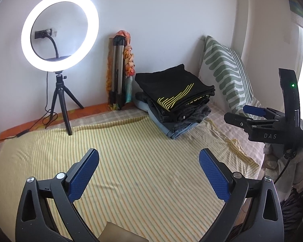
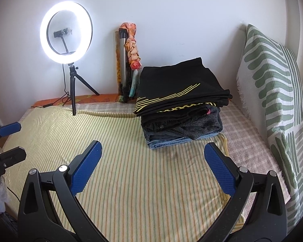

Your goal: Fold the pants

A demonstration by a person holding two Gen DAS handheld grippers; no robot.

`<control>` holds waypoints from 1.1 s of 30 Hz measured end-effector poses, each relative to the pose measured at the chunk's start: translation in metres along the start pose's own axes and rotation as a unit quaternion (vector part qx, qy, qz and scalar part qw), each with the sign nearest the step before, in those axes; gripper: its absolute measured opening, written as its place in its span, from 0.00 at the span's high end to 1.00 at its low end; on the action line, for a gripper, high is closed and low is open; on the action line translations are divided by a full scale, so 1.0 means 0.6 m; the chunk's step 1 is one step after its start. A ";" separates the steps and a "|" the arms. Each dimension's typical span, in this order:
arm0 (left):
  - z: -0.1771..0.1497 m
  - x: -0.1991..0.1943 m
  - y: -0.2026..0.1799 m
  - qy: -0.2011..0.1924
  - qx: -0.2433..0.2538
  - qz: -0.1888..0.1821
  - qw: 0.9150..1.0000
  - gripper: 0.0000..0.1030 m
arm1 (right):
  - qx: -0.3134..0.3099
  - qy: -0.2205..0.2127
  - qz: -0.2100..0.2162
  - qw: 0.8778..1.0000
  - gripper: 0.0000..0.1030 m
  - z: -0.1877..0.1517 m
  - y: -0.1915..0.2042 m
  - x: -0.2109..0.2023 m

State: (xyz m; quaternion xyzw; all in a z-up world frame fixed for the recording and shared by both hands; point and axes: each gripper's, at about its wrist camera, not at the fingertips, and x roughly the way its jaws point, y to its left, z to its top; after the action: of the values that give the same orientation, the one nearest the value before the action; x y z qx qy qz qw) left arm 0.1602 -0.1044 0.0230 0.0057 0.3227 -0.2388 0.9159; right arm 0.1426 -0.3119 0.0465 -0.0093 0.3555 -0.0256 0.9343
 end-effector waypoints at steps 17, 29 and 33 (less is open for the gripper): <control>0.000 -0.003 0.008 -0.003 -0.004 0.008 1.000 0.02 | 0.000 0.002 0.001 1.000 0.00 -0.003 0.005 0.001; 0.001 -0.005 0.012 -0.002 -0.001 0.017 1.000 0.02 | -0.007 0.007 0.009 1.000 0.00 -0.009 0.013 0.007; 0.000 -0.007 0.012 -0.006 0.002 0.028 1.000 0.02 | -0.008 0.010 0.009 1.000 0.00 -0.011 0.011 0.008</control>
State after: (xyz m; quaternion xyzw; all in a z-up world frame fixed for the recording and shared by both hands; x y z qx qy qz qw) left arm 0.1603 -0.0963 0.0244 0.0147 0.3162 -0.2133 0.9243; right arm 0.1420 -0.3059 0.0383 -0.0133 0.3648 -0.0139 0.9309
